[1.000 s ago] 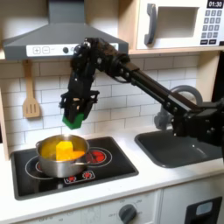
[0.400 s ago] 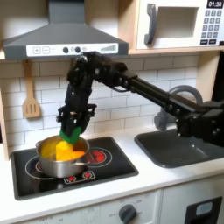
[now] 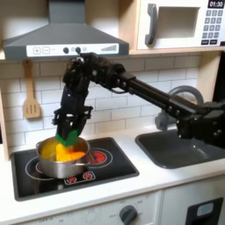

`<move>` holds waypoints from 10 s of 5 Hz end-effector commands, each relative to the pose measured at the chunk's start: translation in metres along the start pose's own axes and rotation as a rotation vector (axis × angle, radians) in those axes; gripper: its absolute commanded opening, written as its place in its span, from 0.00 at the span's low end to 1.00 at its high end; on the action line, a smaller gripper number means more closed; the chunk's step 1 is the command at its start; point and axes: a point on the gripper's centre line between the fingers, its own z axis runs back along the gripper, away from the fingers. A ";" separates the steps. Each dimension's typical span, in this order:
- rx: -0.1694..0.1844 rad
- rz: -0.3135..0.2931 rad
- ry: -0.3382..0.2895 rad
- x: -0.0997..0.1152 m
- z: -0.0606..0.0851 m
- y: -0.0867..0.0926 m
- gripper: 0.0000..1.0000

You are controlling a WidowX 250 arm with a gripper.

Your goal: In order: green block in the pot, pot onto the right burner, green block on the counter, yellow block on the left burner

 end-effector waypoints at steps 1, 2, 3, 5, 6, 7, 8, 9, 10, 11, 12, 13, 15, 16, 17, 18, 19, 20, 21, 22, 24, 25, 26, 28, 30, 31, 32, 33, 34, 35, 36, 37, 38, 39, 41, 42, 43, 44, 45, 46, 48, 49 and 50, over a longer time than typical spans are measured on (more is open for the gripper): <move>-0.002 0.003 0.035 -0.008 -0.007 0.006 0.00; -0.001 -0.010 0.043 -0.010 -0.010 0.008 1.00; -0.001 -0.034 0.044 -0.010 -0.012 0.009 1.00; -0.027 -0.085 0.060 -0.014 -0.019 0.002 1.00; -0.041 -0.119 0.063 -0.016 -0.021 -0.006 1.00; -0.040 -0.128 0.045 -0.018 -0.015 -0.005 1.00; -0.037 -0.147 0.037 -0.018 -0.013 -0.010 1.00; -0.048 -0.159 0.045 -0.019 -0.017 -0.016 1.00; -0.038 -0.161 0.042 -0.016 -0.018 -0.017 1.00; -0.034 -0.145 0.036 -0.013 -0.020 -0.016 0.00; -0.022 -0.134 0.031 -0.014 -0.019 -0.015 0.00; -0.013 -0.128 0.035 -0.015 -0.023 -0.015 0.00; -0.021 -0.132 0.062 -0.015 -0.036 -0.019 0.00; -0.034 -0.150 0.082 -0.016 -0.043 -0.027 0.00; -0.044 -0.180 0.099 -0.019 -0.046 -0.036 0.00; -0.062 -0.211 0.089 -0.019 -0.044 -0.049 0.00; -0.068 -0.237 0.099 -0.022 -0.045 -0.054 0.00; -0.085 -0.268 0.118 -0.029 -0.049 -0.066 0.00; -0.096 -0.295 0.119 -0.036 -0.047 -0.071 0.00; -0.114 -0.330 0.118 -0.041 -0.044 -0.081 0.00; -0.122 -0.336 0.099 -0.039 -0.036 -0.087 0.00; -0.117 -0.297 0.091 -0.037 -0.025 -0.082 0.00; -0.121 -0.296 0.082 -0.034 -0.016 -0.083 0.00; -0.110 -0.232 0.052 -0.029 0.008 -0.079 0.00; -0.102 -0.096 0.057 -0.039 0.033 -0.071 0.00; -0.092 -0.006 0.078 -0.048 0.040 -0.067 0.00; -0.068 0.067 0.071 -0.054 0.049 -0.064 0.00; -0.041 0.153 0.085 -0.057 0.051 -0.059 0.00; -0.027 0.190 0.110 -0.060 0.042 -0.057 0.00; 0.021 0.222 0.091 -0.065 0.037 -0.051 0.00; 0.041 0.267 0.089 -0.062 0.031 -0.042 0.00; 0.055 0.333 0.058 -0.055 0.028 -0.026 0.00; 0.051 0.356 0.042 -0.053 0.028 -0.024 0.00; 0.044 0.398 0.042 -0.054 0.021 -0.022 0.00; 0.013 0.448 0.093 -0.059 0.012 -0.024 1.00; 0.016 0.446 0.087 -0.056 0.009 -0.025 1.00; 0.023 0.454 0.101 -0.057 0.002 -0.023 1.00; 0.022 0.473 0.096 -0.053 0.003 -0.018 1.00; 0.028 0.507 0.118 -0.054 -0.004 -0.013 1.00; 0.028 0.521 0.108 -0.053 -0.002 -0.011 1.00; 0.032 0.556 0.120 -0.056 -0.005 -0.013 1.00; 0.035 0.562 0.122 -0.057 -0.006 -0.011 1.00; 0.039 0.550 0.129 -0.059 -0.012 -0.011 1.00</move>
